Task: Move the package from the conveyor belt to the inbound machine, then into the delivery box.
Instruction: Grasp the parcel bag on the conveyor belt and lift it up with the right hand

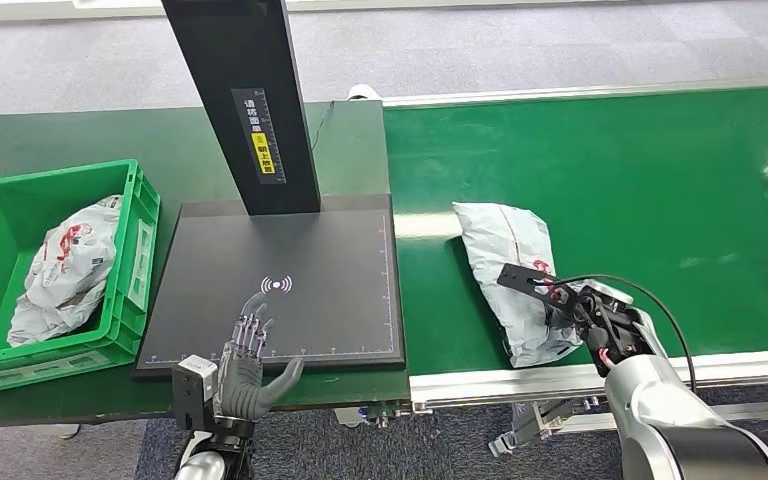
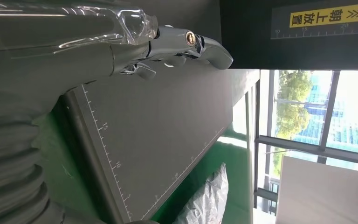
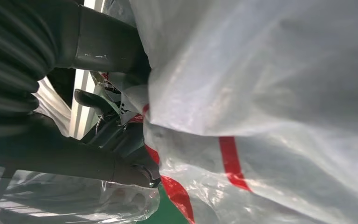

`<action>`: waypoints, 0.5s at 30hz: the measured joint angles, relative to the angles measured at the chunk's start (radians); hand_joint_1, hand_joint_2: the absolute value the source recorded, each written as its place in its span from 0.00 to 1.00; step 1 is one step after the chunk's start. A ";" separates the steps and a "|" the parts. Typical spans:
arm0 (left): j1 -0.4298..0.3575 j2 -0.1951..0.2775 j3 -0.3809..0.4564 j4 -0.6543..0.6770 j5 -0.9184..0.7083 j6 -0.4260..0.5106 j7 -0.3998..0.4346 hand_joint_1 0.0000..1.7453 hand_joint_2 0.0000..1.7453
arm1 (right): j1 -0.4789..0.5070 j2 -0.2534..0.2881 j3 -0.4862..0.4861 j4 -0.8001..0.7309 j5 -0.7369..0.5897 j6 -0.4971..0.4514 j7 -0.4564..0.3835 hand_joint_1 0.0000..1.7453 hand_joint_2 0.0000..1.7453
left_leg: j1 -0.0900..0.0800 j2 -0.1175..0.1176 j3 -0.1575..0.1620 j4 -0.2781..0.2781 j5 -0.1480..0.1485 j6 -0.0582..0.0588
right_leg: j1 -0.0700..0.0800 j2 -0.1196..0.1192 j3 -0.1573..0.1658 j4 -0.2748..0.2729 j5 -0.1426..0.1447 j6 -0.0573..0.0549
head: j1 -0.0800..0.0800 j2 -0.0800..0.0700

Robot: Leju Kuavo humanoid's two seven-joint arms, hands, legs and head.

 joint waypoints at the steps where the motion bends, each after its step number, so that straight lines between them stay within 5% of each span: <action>1: 0.000 0.000 0.000 0.000 0.000 0.001 0.000 0.00 1.00 | 0.002 0.000 0.000 0.000 -0.003 -0.008 -0.009 1.00 1.00 | 0.000 0.000 0.000 0.000 0.000 0.000 | 0.000 0.000 0.000 0.000 0.000 0.000 | 0.000 0.000; 7: 0.005 0.000 0.003 -0.001 -0.003 0.008 0.000 0.00 1.00 | 0.010 0.005 -0.020 -0.003 -0.046 -0.176 -0.097 1.00 1.00 | 0.000 0.000 -0.002 0.000 0.000 0.000 | 0.000 0.000 0.000 0.000 0.000 0.000 | 0.000 0.000; 11: 0.035 0.000 0.008 -0.016 -0.012 0.006 -0.003 0.00 1.00 | -0.026 0.015 -0.086 -0.023 -0.122 -0.460 -0.221 1.00 1.00 | 0.000 0.000 -0.002 0.000 0.001 0.000 | 0.000 0.000 -0.001 0.000 0.000 0.000 | 0.000 0.000; 15: 0.061 -0.001 0.012 -0.036 -0.021 0.009 -0.008 0.00 1.00 | -0.082 0.028 -0.214 -0.061 -0.275 -0.779 -0.472 1.00 1.00 | 0.000 -0.002 -0.002 0.000 0.001 0.000 | 0.000 -0.002 -0.001 0.000 0.000 0.000 | 0.000 0.000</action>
